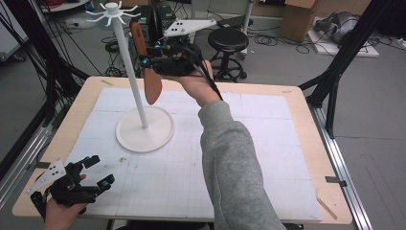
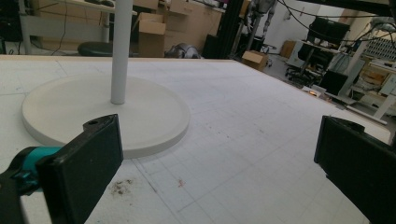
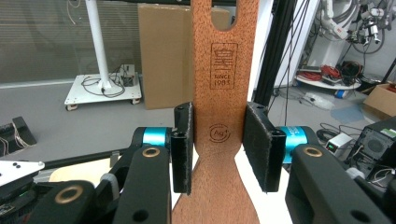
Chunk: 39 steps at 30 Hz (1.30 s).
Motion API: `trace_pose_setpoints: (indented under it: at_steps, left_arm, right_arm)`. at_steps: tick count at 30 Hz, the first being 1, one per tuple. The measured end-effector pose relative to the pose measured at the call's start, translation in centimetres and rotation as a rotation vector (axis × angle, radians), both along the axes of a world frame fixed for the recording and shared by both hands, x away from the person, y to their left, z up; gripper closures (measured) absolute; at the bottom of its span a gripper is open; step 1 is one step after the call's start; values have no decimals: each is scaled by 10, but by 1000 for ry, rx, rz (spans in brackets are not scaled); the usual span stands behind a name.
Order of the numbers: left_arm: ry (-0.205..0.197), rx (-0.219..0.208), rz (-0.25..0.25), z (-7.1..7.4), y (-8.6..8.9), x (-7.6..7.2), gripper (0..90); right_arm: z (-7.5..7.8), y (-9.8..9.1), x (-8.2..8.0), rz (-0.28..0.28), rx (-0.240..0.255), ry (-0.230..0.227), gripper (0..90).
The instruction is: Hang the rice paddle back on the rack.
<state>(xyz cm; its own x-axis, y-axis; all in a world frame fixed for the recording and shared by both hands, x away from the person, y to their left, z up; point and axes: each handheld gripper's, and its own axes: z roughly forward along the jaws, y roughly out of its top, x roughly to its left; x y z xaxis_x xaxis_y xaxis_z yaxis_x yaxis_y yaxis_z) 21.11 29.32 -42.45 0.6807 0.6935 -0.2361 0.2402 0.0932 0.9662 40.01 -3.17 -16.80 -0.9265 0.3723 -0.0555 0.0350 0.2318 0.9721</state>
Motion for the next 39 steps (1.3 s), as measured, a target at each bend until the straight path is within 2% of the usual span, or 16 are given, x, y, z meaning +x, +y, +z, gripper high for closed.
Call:
trace_pose_setpoints:
  at_steps: [20,39]
  left_arm:
    - [3,-17,1,0,3,1,17]
    - [3,-22,4,0,5,0,18]
  right_arm:
    - [19,18,11,6,-9,-15,643]
    - [11,29,17,-20,-35,-5,642]
